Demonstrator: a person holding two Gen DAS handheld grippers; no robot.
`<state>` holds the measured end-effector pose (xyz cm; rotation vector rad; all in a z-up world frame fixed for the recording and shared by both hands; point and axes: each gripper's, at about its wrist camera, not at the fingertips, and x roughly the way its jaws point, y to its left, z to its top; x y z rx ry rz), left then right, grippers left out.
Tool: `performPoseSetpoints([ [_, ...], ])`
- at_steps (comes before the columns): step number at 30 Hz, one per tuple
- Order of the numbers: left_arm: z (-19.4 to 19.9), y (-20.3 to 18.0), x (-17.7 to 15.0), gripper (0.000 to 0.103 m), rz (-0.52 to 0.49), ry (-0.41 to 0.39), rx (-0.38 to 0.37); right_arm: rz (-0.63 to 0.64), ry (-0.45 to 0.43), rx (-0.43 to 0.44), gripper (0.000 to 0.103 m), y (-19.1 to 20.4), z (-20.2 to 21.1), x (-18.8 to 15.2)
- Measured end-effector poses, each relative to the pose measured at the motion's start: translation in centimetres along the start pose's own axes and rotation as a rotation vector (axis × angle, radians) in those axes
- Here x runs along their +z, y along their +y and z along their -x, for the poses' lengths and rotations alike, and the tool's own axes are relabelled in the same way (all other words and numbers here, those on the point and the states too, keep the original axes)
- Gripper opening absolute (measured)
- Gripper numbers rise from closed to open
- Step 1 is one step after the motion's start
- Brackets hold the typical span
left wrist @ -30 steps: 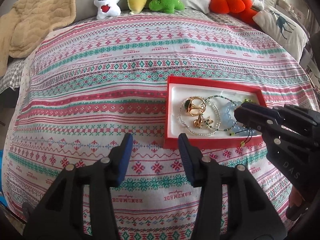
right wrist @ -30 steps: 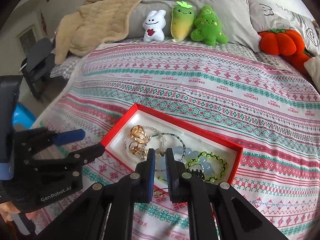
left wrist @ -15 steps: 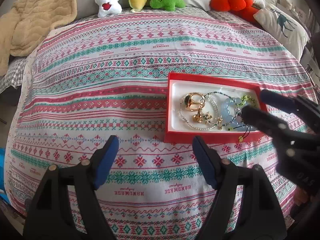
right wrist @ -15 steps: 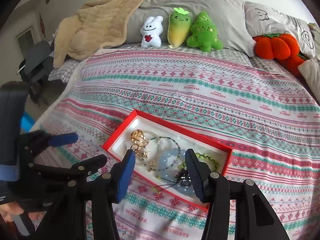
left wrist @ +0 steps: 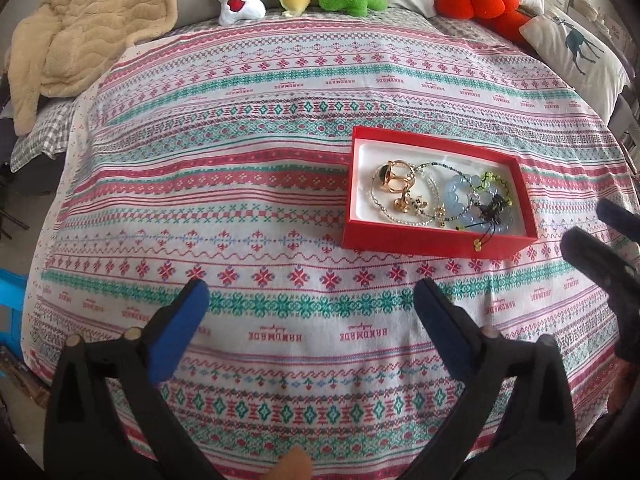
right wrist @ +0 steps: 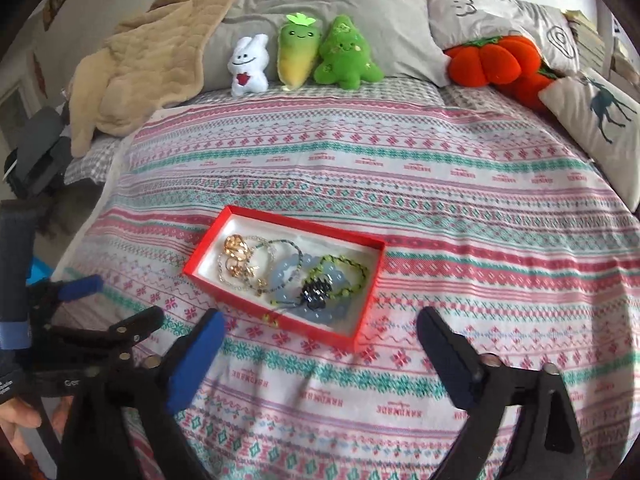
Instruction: Organize jewelry
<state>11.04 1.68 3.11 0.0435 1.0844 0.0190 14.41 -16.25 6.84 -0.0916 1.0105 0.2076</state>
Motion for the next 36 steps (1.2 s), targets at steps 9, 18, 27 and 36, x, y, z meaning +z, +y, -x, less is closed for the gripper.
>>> performPoseSetpoints([
  [9, 0.2, -1.7, -3.1, 0.102, 0.011, 0.042, 0.031, -0.086, 0.101, -0.073, 0.103, -1.5, 0.3, -2.3],
  [18, 0.5, -2.1, -4.1, 0.102, 0.031, 0.018, 0.051, -0.056, 0.129, -0.1, 0.103, -1.3, 0.3, -3.6],
  [27, 0.2, -2.5, -4.2, 0.102, 0.031, 0.029, 0.037, -0.055, 0.156, -0.114, 0.103, -0.8, -0.4, -3.7],
  [36, 0.3, -2.3, -4.1, 0.102, 0.034, 0.031, 0.032, -0.064, 0.157, -0.115, 0.103, -0.7, -0.6, -3.6],
])
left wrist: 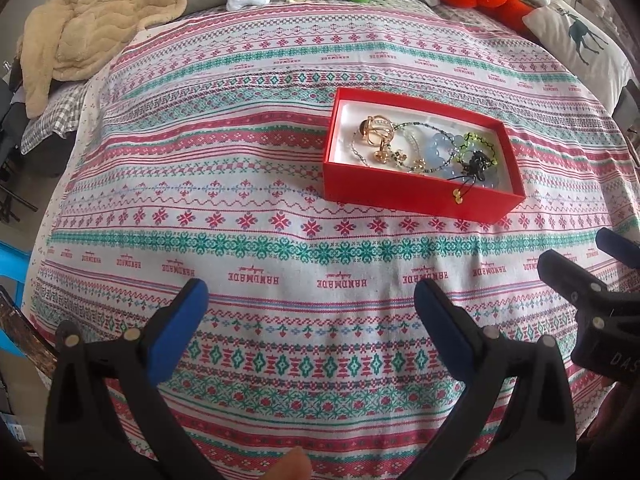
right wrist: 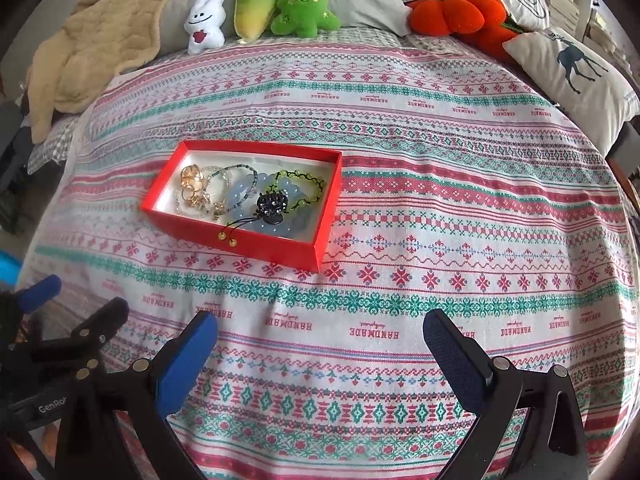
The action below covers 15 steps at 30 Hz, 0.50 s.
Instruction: Organize jewelry
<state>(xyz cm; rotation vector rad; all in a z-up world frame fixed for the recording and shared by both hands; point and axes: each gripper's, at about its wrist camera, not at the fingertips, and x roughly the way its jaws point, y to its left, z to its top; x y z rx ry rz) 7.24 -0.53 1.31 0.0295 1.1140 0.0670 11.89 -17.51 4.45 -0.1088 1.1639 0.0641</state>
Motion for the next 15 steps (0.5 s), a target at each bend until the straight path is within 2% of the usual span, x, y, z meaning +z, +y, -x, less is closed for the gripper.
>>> performPoseSetpoints([
  [15, -0.16, -0.4, -0.13, 0.102, -0.006, 0.007, 0.004, -0.013, 0.0, 0.005, 0.103, -0.14, 0.17, -0.01],
])
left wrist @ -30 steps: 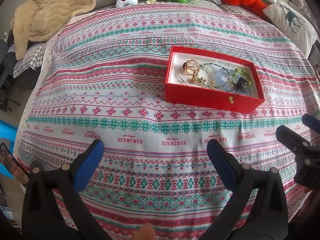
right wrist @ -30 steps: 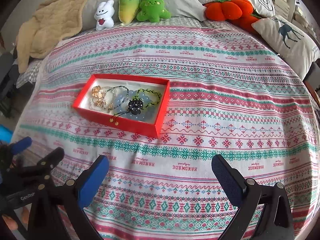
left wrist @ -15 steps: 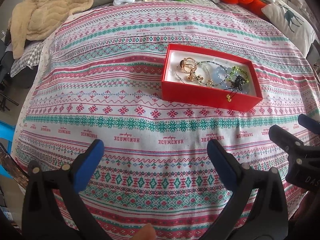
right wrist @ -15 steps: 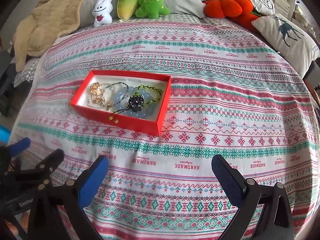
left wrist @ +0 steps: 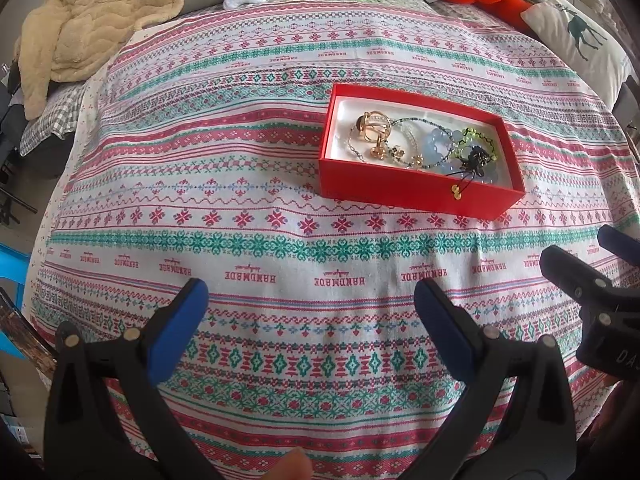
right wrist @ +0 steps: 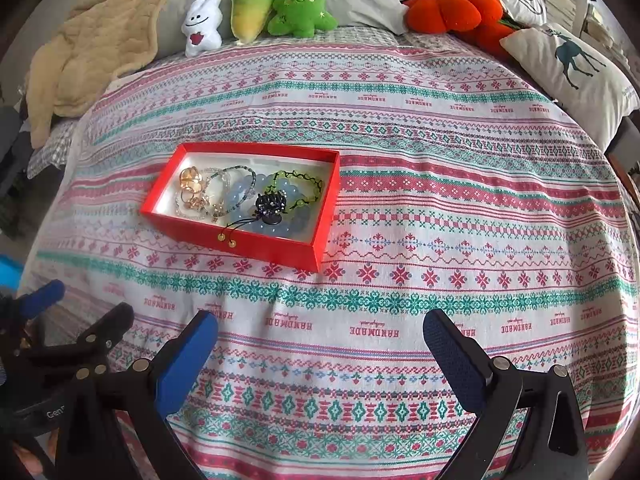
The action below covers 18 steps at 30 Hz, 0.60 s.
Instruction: Organize jewelry
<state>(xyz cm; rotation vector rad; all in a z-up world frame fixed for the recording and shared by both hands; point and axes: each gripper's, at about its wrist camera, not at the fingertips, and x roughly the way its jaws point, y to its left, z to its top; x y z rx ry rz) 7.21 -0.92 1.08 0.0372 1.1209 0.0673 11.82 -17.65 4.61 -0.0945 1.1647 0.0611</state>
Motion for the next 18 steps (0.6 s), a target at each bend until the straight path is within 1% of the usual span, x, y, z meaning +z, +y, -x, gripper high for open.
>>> performPoseSetpoints([
  [18, -0.1, -0.03, -0.16, 0.102, 0.007, 0.007, -0.008, -0.005, 0.005, 0.001, 0.103, 0.11, -0.15, -0.05],
])
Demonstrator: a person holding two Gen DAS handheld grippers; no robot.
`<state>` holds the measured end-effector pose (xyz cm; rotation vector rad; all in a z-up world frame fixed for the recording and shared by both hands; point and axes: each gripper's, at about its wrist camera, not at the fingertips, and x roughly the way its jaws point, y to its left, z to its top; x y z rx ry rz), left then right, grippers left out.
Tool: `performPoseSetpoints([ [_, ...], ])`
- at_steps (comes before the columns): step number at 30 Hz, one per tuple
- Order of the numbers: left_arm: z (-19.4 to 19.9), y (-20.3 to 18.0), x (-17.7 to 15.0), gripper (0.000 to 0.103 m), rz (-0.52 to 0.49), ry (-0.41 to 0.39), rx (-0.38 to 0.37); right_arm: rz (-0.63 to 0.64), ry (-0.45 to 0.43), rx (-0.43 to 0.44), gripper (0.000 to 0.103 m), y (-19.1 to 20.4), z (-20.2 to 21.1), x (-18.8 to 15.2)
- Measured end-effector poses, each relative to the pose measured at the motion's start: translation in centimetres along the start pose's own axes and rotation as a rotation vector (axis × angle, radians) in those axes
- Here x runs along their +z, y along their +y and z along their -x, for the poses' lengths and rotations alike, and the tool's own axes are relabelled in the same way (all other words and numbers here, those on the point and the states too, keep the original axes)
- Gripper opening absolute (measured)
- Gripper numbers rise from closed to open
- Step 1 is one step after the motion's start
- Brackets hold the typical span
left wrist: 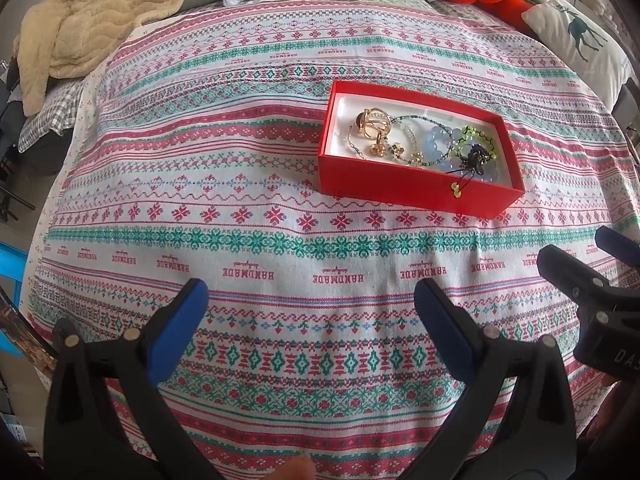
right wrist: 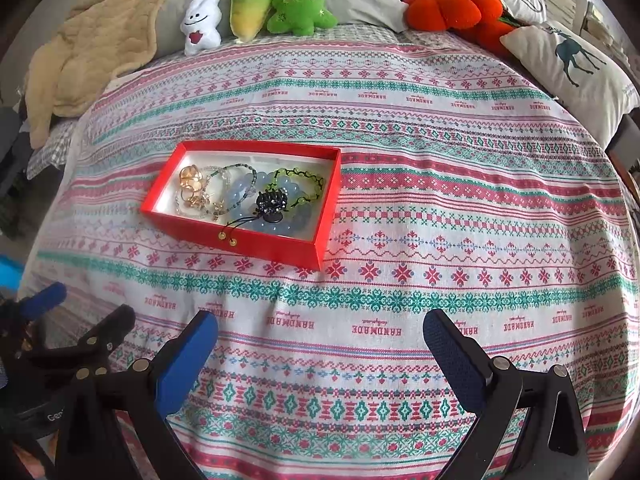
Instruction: Organize jewelry
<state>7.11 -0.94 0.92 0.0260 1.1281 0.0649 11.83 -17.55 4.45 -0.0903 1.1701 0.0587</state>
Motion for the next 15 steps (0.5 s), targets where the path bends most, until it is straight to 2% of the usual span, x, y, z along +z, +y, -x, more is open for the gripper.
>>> performPoseSetpoints([
  [15, -0.12, -0.28, -0.66, 0.102, 0.014, 0.004, -0.03, 0.004, -0.008, -0.015, 0.103, 0.17, -0.15, -0.43],
])
